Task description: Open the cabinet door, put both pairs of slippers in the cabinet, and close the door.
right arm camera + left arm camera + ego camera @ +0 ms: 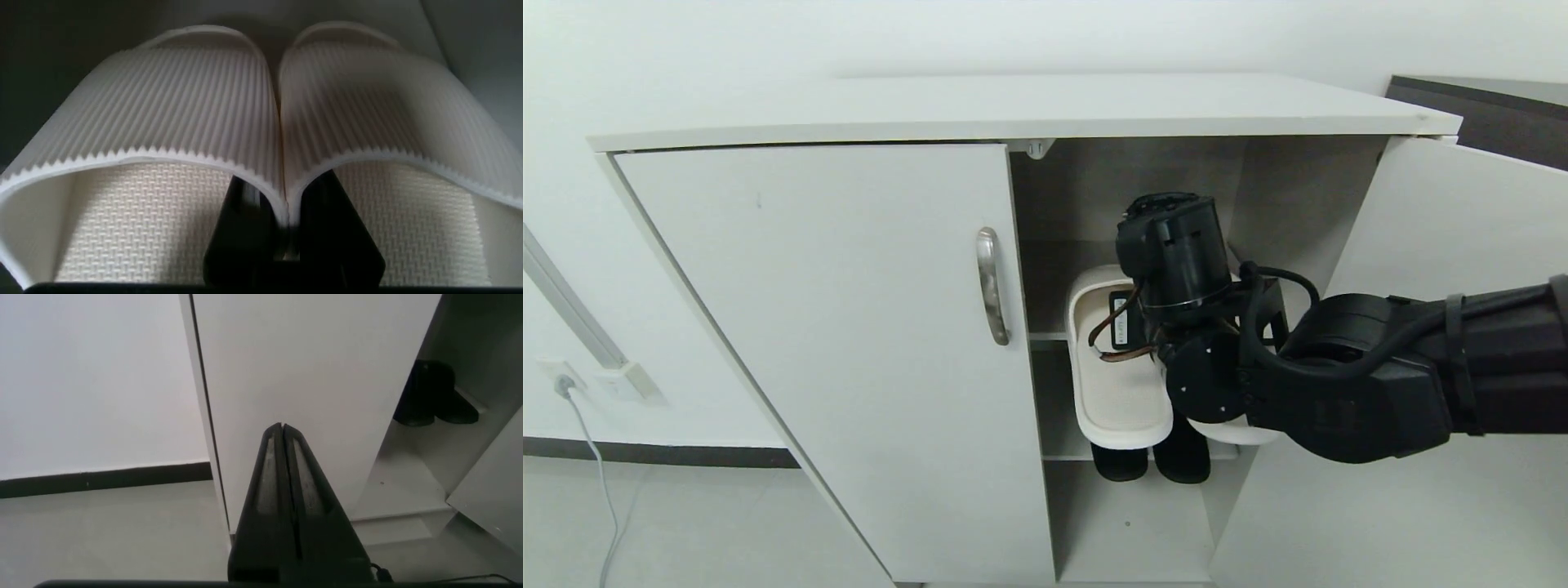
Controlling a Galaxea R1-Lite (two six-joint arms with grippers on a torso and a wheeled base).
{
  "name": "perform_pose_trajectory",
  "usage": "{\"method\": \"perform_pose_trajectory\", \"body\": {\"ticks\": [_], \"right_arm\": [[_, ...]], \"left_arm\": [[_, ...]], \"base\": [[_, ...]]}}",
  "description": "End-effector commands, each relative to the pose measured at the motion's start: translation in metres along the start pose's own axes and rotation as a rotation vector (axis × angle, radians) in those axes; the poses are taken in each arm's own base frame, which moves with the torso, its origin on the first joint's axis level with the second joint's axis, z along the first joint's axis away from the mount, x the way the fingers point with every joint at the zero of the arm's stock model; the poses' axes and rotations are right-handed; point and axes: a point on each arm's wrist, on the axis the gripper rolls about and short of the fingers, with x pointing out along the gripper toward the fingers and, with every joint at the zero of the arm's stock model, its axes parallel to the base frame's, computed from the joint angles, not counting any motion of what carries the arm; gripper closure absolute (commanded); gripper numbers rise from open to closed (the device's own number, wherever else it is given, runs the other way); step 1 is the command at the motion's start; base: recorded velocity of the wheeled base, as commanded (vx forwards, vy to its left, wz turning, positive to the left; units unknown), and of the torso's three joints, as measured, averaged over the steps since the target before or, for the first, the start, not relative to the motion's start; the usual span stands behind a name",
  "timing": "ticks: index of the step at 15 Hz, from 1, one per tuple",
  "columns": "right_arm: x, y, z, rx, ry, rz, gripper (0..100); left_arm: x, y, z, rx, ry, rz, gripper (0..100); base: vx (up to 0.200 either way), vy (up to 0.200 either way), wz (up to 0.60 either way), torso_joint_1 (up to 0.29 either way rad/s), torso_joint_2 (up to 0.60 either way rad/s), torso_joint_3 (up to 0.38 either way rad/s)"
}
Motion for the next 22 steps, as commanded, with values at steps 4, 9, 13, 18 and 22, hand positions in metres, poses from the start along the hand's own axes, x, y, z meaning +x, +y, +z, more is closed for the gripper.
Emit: {"method": "perform_pose_trajectory", "body": {"ticks": [4, 9, 13, 18, 22], "right_arm": [[0.009, 0.003, -0.006, -0.008, 0.008, -0.012, 100], [0.037, 0.007, 0.008, 0.015, -0.011, 0.033, 100], [0.068, 0.009, 0.018, 0.008, 0.002, -0.015, 100], [0.092, 0.007, 0.031, 0.040, -0.019, -0.041, 100], [0.107, 0.000, 0.023, 0.013, 0.013, -0.074, 100]], "left_arm": [[0.000, 0.000, 0.000, 0.000, 0.001, 0.000, 100], [0.000, 0.000, 0.000, -0.002, 0.001, 0.000, 100], [0.000, 0.000, 0.000, -0.002, 0.001, 0.000, 100], [0.000, 0.000, 0.000, -0.002, 0.001, 0.002, 100], [0.000, 0.000, 0.000, -0.003, 0.003, 0.002, 100]], "base": [[0.000, 0.000, 0.00, 0.000, 0.00, 0.000], [0.000, 0.000, 0.00, 0.000, 0.00, 0.000], [0.000, 0.000, 0.00, 0.000, 0.00, 0.000], [0.000, 0.000, 0.00, 0.000, 0.00, 0.000], [0.000, 0.000, 0.00, 0.000, 0.00, 0.000]]}}
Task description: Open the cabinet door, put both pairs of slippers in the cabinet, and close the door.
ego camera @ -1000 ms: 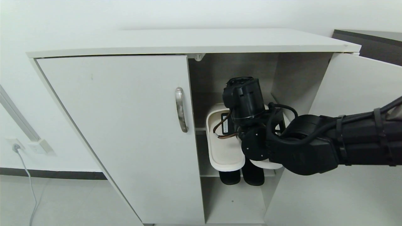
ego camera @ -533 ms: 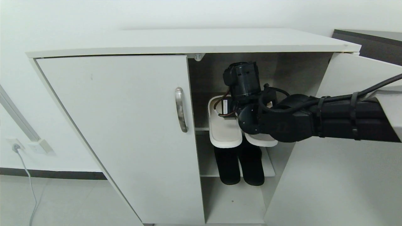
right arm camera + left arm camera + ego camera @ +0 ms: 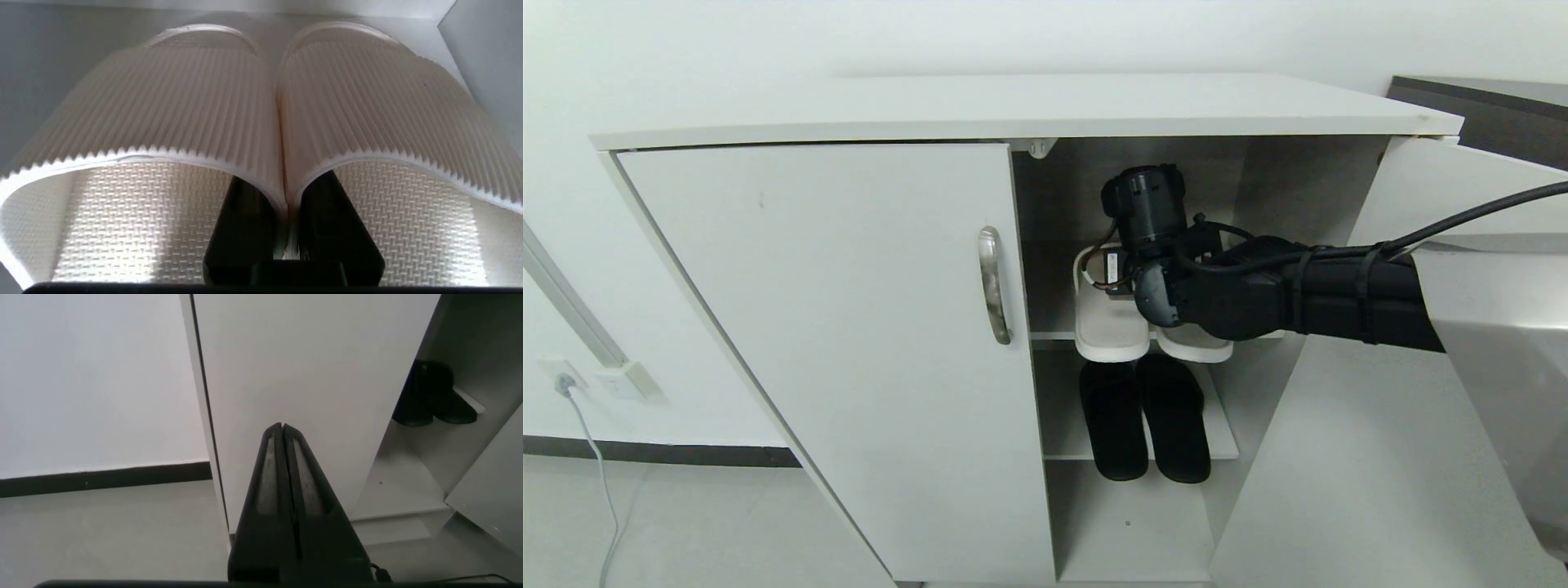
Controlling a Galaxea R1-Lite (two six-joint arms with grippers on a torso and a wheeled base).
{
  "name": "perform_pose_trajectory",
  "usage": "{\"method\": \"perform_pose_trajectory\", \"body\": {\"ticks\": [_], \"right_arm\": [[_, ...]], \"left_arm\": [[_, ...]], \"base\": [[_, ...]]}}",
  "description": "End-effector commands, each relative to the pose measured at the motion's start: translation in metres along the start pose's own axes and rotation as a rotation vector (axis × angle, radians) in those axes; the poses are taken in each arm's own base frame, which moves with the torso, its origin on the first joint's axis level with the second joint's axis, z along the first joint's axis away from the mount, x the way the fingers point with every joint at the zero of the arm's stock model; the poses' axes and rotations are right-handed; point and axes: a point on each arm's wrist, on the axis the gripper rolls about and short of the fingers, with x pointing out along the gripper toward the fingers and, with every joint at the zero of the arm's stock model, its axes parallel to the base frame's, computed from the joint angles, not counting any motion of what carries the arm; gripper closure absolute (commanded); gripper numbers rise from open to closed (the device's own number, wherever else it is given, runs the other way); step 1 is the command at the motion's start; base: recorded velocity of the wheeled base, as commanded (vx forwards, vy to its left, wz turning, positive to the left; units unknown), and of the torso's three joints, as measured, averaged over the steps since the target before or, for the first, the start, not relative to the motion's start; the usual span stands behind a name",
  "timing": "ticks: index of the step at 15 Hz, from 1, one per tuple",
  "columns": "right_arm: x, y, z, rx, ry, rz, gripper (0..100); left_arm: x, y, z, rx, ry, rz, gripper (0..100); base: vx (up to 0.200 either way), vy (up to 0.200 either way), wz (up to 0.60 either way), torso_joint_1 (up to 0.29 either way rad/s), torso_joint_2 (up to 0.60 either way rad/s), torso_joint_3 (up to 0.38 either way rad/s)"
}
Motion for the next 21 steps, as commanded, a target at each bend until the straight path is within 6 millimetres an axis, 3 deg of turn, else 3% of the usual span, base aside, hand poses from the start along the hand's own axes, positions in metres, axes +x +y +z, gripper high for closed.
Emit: {"method": "perform_pose_trajectory", "body": {"ticks": [1, 8, 21], "right_arm": [[0.008, -0.002, -0.004, -0.007, 0.007, -0.015, 100], [0.003, -0.007, 0.007, 0.023, -0.025, -0.013, 100], [0.007, -0.003, 0.000, 0.005, -0.003, 0.016, 100]], "left_arm": [[0.000, 0.000, 0.000, 0.000, 0.001, 0.000, 100], [0.000, 0.000, 0.000, 0.000, 0.003, 0.000, 100], [0.000, 0.001, 0.000, -0.002, 0.003, 0.026, 100]], "base": [[0.000, 0.000, 0.00, 0.000, 0.00, 0.000], [0.000, 0.000, 0.00, 0.000, 0.00, 0.000], [0.000, 0.000, 0.00, 0.000, 0.00, 0.000]]}}
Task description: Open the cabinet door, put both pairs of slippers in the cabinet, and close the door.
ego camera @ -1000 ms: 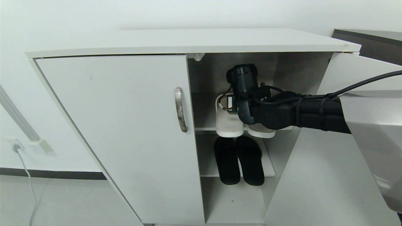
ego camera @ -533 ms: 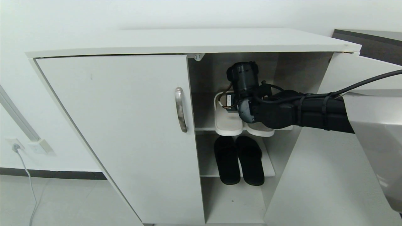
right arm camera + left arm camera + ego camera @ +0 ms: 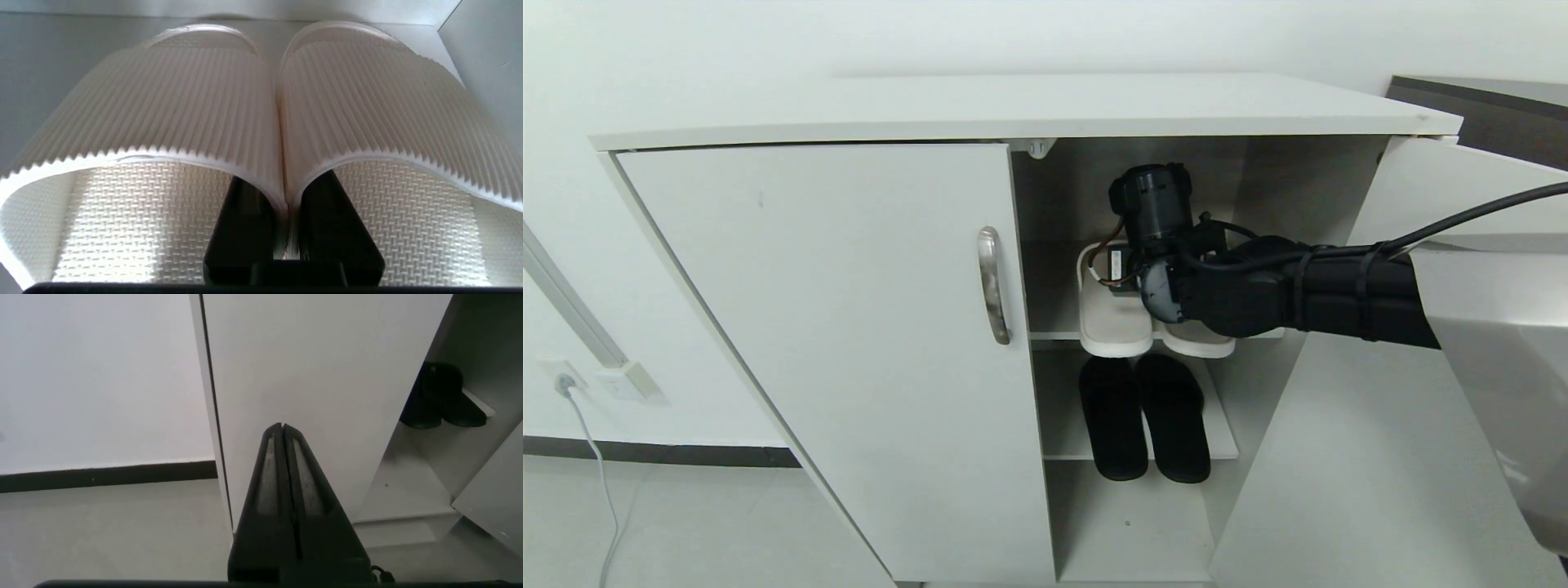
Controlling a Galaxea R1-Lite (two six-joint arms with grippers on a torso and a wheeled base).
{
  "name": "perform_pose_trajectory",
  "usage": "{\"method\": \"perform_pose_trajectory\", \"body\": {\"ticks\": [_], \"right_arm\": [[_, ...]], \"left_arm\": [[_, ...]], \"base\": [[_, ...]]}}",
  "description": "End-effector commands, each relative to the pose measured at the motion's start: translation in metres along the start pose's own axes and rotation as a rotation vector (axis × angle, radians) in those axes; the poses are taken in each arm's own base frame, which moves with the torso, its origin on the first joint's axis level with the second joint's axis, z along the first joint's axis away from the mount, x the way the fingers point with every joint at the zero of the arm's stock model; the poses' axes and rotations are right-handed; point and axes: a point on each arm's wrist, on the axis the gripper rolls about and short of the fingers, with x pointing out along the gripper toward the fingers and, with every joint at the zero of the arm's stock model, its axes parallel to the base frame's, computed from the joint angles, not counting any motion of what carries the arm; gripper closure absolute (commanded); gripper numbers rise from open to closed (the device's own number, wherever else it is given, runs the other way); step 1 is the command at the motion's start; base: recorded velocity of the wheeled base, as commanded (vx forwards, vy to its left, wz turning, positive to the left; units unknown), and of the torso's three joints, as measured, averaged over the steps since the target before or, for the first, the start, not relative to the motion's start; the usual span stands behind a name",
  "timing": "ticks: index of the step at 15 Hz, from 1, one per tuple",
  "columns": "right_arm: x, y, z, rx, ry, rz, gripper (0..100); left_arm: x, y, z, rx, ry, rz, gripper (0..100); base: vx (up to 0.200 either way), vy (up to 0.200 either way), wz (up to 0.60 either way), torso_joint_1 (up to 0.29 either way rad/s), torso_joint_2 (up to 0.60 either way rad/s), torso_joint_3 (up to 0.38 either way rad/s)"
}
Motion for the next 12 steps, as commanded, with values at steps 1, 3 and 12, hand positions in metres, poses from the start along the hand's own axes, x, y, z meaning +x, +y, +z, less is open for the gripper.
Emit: {"method": "perform_pose_trajectory", "body": {"ticks": [1, 3, 12], "right_arm": [[0.000, 0.000, -0.001, -0.001, 0.002, 0.000, 100], [0.002, -0.001, -0.001, -0.003, 0.004, -0.004, 0], [-0.025, -0.001, 0.007, -0.024, -0.001, 0.025, 0]], "left_arm": [[0.000, 0.000, 0.000, 0.000, 0.001, 0.000, 100], [0.000, 0.000, 0.000, 0.000, 0.001, 0.000, 100], [0.000, 0.000, 0.000, -0.002, 0.000, 0.000, 100]], "base": [[0.000, 0.000, 0.00, 0.000, 0.00, 0.000], [0.000, 0.000, 0.00, 0.000, 0.00, 0.000], [0.000, 0.000, 0.00, 0.000, 0.00, 0.000]]}}
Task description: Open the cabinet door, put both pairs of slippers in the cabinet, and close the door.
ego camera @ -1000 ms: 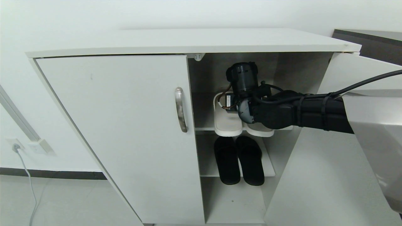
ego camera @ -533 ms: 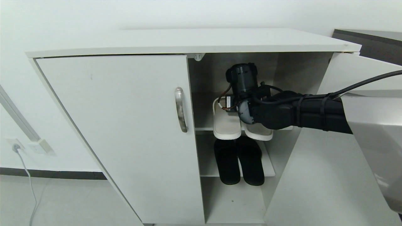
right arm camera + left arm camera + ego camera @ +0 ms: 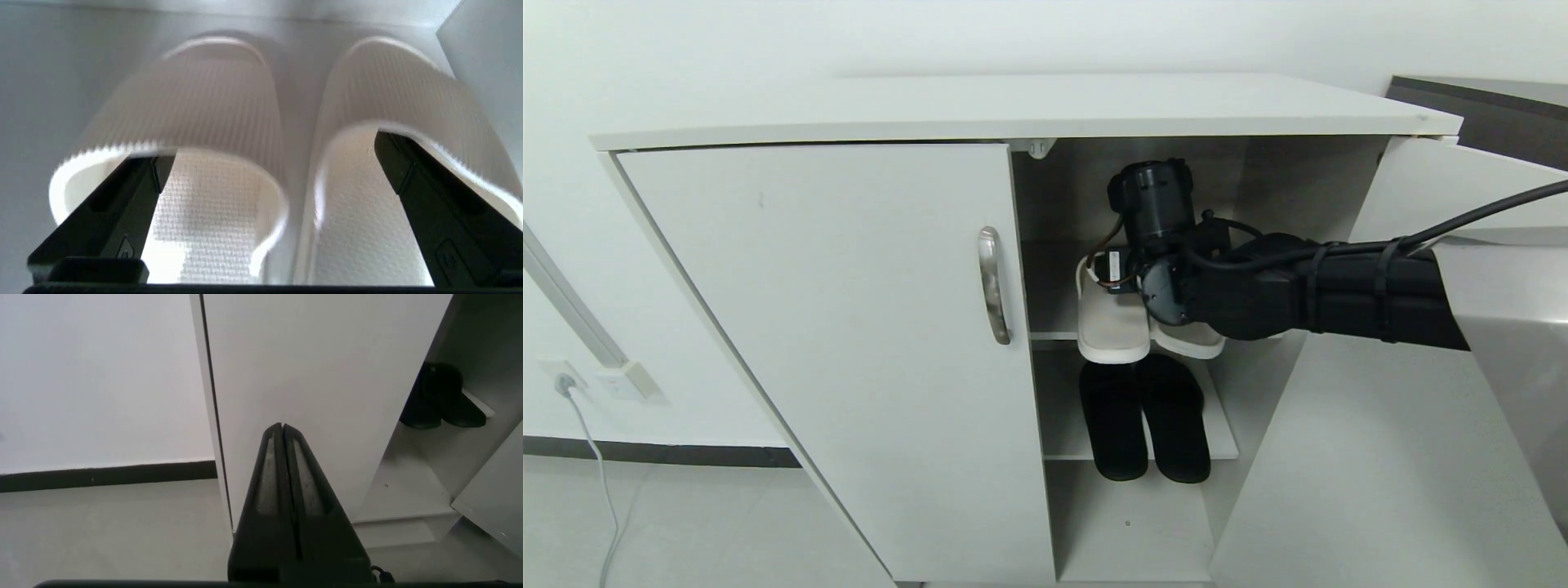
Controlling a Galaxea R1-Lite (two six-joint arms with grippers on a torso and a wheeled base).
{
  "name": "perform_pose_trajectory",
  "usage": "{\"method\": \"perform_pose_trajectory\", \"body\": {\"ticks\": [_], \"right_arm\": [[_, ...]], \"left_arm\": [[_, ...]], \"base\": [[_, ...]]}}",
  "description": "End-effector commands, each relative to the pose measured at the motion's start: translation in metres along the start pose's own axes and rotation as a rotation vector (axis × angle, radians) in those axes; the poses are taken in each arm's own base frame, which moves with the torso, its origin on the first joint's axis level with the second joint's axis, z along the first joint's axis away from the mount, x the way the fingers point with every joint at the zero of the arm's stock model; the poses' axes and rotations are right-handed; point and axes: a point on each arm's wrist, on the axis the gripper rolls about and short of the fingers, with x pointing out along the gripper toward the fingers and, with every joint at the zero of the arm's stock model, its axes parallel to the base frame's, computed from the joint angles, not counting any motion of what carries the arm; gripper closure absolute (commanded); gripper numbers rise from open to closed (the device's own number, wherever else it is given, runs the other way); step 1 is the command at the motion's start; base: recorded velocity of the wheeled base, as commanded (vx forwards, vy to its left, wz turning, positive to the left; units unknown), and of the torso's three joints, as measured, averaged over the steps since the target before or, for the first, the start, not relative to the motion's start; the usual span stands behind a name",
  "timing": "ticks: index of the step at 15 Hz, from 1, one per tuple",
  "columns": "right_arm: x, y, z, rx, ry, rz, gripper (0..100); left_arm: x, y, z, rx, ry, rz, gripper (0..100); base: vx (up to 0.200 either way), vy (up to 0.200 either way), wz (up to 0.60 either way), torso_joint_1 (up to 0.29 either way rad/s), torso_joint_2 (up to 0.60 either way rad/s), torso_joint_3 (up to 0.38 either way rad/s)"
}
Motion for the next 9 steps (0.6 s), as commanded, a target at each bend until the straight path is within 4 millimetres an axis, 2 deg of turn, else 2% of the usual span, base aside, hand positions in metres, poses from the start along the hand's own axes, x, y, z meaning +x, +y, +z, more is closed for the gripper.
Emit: {"method": "perform_pose_trajectory", "body": {"ticks": [1, 7, 9], "right_arm": [[-0.015, -0.003, 0.004, -0.004, 0.002, 0.013, 0], [-0.049, -0.016, -0.006, -0.031, 0.039, 0.038, 0], [-0.070, -0.023, -0.006, -0.031, 0.023, 0.067, 0]], "left_arm": [[0.000, 0.000, 0.000, 0.000, 0.002, 0.001, 100], [0.000, 0.000, 0.000, 0.000, 0.002, 0.001, 100], [0.000, 0.000, 0.000, 0.000, 0.002, 0.001, 100]], "base": [[0.000, 0.000, 0.00, 0.000, 0.00, 0.000], [0.000, 0.000, 0.00, 0.000, 0.00, 0.000], [0.000, 0.000, 0.00, 0.000, 0.00, 0.000]]}}
